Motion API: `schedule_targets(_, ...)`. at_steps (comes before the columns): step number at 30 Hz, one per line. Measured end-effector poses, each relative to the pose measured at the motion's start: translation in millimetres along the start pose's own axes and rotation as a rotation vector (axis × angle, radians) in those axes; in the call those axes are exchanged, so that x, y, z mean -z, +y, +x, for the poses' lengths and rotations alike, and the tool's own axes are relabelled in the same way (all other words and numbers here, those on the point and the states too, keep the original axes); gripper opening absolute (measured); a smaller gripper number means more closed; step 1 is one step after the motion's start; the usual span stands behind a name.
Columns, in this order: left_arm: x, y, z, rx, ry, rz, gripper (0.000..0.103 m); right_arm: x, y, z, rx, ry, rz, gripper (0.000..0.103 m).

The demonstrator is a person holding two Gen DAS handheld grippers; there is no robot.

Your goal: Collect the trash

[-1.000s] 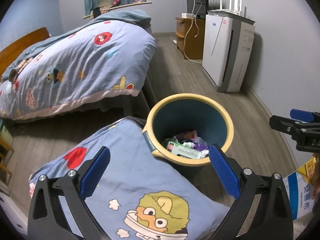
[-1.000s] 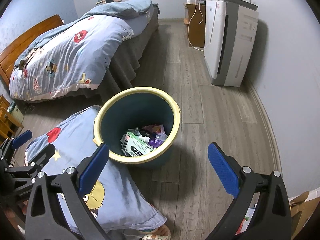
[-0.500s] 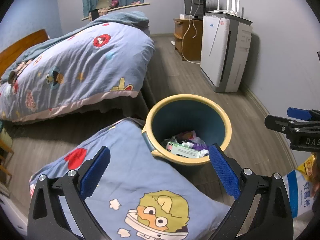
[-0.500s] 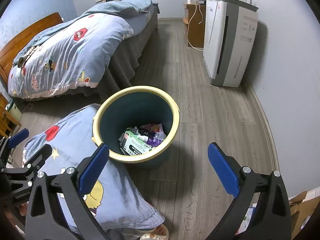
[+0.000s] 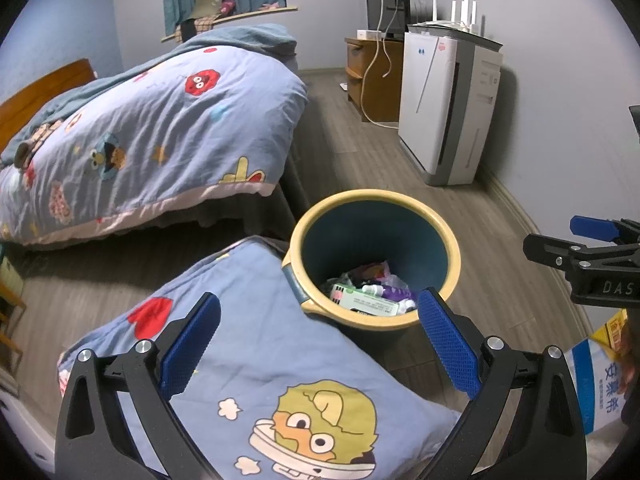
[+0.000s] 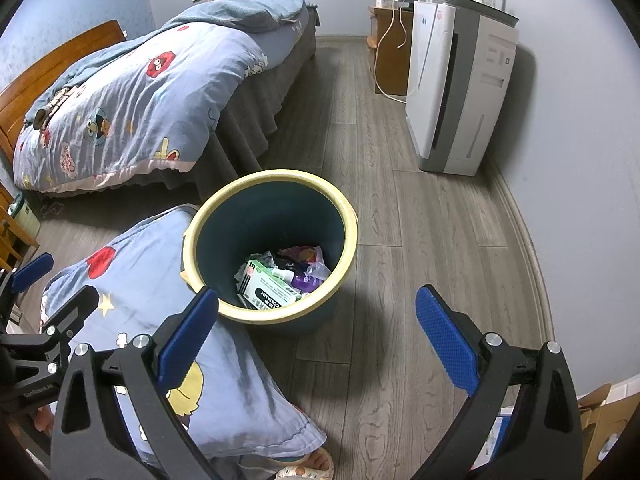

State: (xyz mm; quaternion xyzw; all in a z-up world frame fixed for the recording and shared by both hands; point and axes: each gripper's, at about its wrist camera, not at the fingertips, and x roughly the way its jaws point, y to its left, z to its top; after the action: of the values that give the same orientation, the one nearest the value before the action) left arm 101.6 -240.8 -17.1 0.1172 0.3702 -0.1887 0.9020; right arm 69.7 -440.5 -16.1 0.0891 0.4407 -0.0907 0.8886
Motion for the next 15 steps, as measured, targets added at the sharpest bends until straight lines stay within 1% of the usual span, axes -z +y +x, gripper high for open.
schedule_targets(15,-0.3,-1.1,0.5,-0.001,0.0,-0.004,0.098,1.7,0.7,2.1,0.004,0.004,-0.005,0.097)
